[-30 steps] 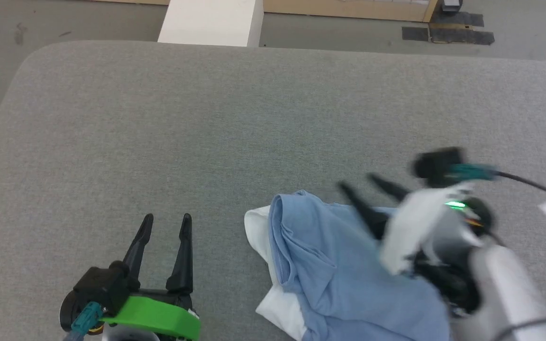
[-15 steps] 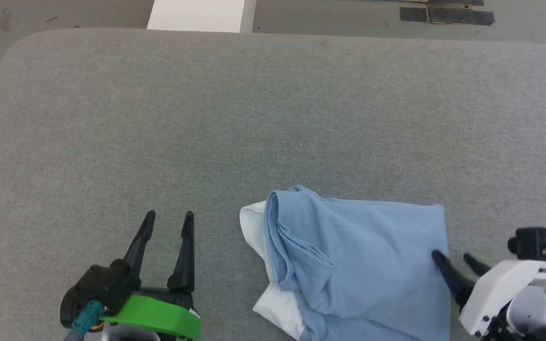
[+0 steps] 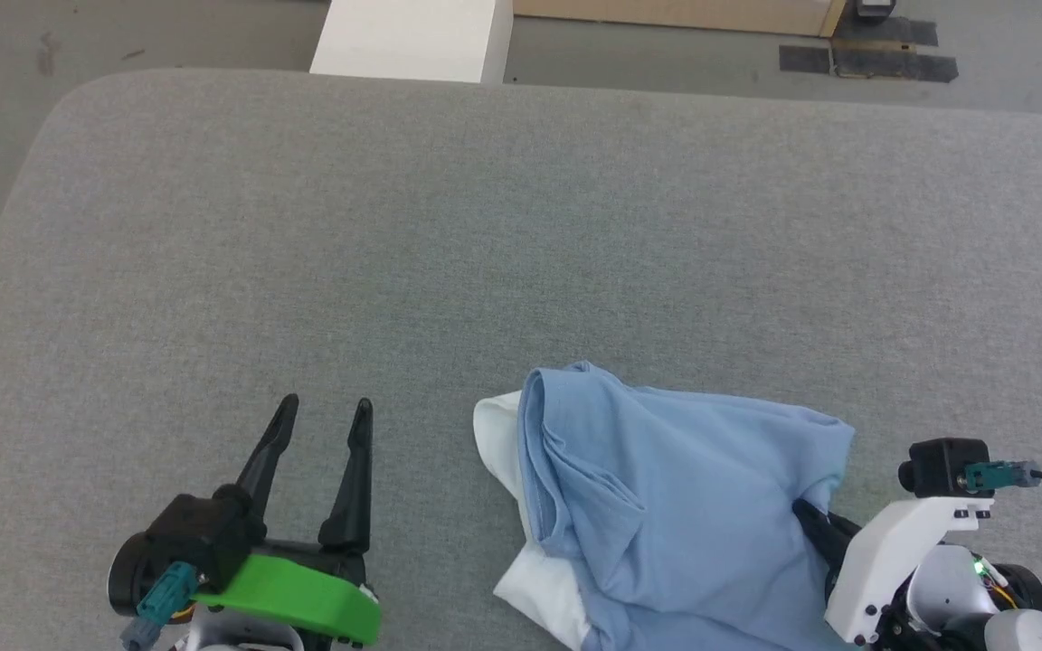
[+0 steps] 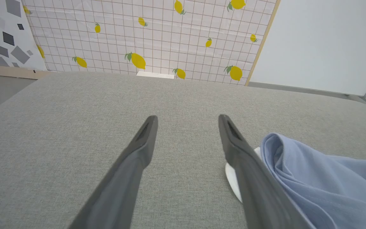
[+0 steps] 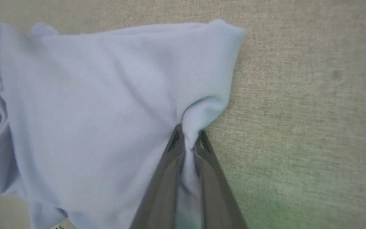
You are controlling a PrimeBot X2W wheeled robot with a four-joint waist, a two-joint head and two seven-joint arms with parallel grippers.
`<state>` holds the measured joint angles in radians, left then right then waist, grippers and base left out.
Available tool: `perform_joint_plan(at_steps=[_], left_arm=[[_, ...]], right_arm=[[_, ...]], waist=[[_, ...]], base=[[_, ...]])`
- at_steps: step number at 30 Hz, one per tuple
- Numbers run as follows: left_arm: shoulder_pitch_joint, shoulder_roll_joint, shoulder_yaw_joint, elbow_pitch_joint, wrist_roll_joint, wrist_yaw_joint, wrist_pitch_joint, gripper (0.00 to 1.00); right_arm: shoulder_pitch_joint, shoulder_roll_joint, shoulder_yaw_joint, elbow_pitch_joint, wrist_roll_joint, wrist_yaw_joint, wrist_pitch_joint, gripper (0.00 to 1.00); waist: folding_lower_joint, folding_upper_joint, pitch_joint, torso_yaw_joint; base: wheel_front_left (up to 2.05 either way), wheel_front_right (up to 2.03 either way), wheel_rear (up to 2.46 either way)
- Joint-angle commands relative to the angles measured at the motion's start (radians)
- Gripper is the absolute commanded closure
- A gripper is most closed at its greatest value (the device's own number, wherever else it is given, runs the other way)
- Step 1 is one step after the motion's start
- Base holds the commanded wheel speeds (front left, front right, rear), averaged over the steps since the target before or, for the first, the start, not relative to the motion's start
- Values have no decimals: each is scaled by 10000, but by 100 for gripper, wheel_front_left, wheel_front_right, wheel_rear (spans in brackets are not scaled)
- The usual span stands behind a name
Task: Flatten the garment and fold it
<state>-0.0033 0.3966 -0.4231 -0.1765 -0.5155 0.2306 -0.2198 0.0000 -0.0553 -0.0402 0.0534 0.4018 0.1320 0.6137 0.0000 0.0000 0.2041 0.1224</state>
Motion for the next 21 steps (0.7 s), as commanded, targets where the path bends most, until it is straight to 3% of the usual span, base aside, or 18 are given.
perform_joint_plan(at_steps=[1,11,15,21], left_arm=[[-45,63,10,-37,75,58,26,0],[-107,83,47,-131,77,85,-36,0],[-258,128,75,-178,153,112,-45,0],[-561,239,91,-256,241,87,37,0]], right_arm=[[-90,51,65,84,-138,-13,-58,100],[-902,35,-179,-174,-1193,-13,-179,100],[-1612,-291,-259,-118,-1592,-13,-82,100],[-2756,-1295,-117,313,-1901,-13,140,100]], waist=[[0,0,-115,-61],[0,0,-113,-692],[0,0,38,-1165],[0,0,276,-1919]], base=[[0,0,0],[0,0,0],[0,0,0],[0,0,0]])
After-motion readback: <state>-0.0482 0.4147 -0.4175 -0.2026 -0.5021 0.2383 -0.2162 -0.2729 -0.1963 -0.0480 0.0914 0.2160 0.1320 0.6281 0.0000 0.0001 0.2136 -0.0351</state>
